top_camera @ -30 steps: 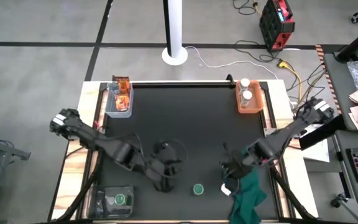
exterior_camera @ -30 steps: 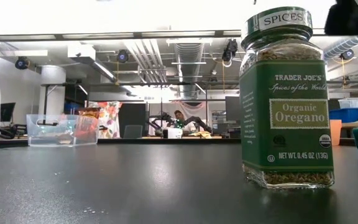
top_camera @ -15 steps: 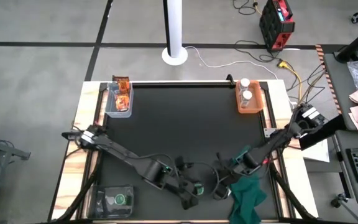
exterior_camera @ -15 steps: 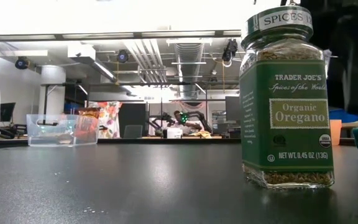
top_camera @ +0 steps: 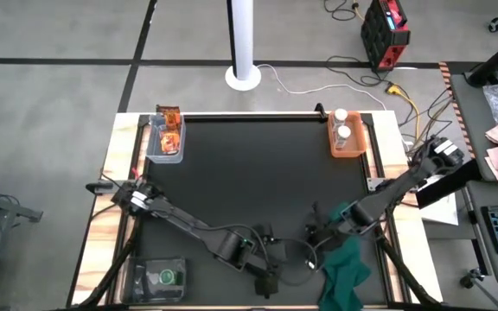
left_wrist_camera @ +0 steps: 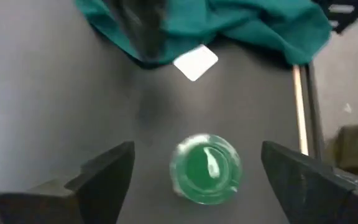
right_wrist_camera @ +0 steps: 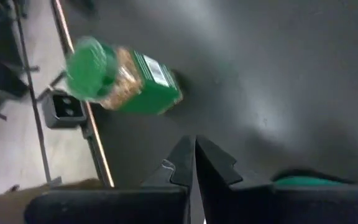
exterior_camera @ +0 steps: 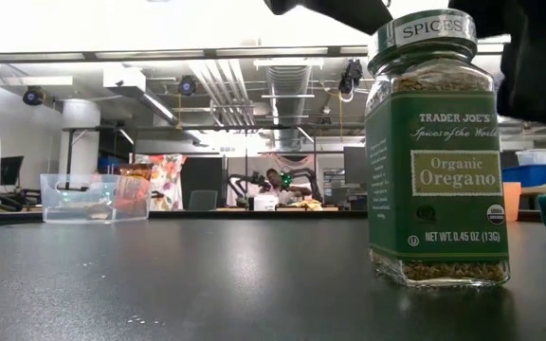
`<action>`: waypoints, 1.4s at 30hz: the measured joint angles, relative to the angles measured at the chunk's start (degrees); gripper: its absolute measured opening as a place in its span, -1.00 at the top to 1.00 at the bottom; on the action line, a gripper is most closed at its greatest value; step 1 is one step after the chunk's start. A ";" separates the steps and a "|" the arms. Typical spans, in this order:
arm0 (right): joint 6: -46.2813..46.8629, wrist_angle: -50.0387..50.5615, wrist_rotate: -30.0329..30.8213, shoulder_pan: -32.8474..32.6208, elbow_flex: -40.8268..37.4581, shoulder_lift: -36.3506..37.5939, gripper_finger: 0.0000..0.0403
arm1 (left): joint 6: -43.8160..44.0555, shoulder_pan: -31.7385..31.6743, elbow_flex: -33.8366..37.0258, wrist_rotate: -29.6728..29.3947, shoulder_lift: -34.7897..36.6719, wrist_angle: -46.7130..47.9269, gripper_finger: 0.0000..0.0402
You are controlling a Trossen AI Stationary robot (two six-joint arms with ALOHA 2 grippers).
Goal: Sort spices by type
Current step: Put the green seasoning bottle into the black bin
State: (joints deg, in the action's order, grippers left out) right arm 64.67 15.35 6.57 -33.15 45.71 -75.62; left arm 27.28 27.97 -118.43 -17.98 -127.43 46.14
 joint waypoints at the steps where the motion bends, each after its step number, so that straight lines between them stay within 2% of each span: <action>1: -0.06 0.50 0.75 0.00 0.00 1.11 0.95 | 0.09 0.00 0.03 1.10 -0.46 -0.35 -0.67; 9: -0.19 5.09 4.23 0.00 0.00 6.81 0.95 | 0.81 0.25 1.38 3.48 -2.42 -2.40 -0.68; 17: -0.19 5.90 5.05 0.00 -0.02 6.79 0.95 | 2.07 0.03 1.27 3.06 -5.07 -3.95 -0.62; 20: -0.19 5.80 5.06 0.00 -0.02 6.78 0.95 | 3.47 0.04 1.36 0.98 -5.07 -3.46 -0.50; 29: -1.16 5.88 5.11 0.00 -0.02 6.78 0.95 | 3.91 0.02 1.46 0.99 -5.07 -3.64 0.07; 32: -1.27 5.89 5.26 0.00 -0.02 6.78 0.95 | 3.92 0.02 0.88 1.03 -5.07 -2.76 0.08; 37: -1.65 5.94 5.56 0.02 -0.02 6.78 0.95 | 4.78 0.06 -3.33 -0.94 -5.07 4.13 0.08; 42: -2.24 6.33 6.24 0.31 -0.02 6.78 0.95 | 5.46 0.11 -14.54 -8.01 -4.85 17.84 0.08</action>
State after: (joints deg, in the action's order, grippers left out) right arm 62.43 21.67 12.81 -32.83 45.69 -68.84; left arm 32.74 28.08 -132.98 -25.99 -132.28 63.97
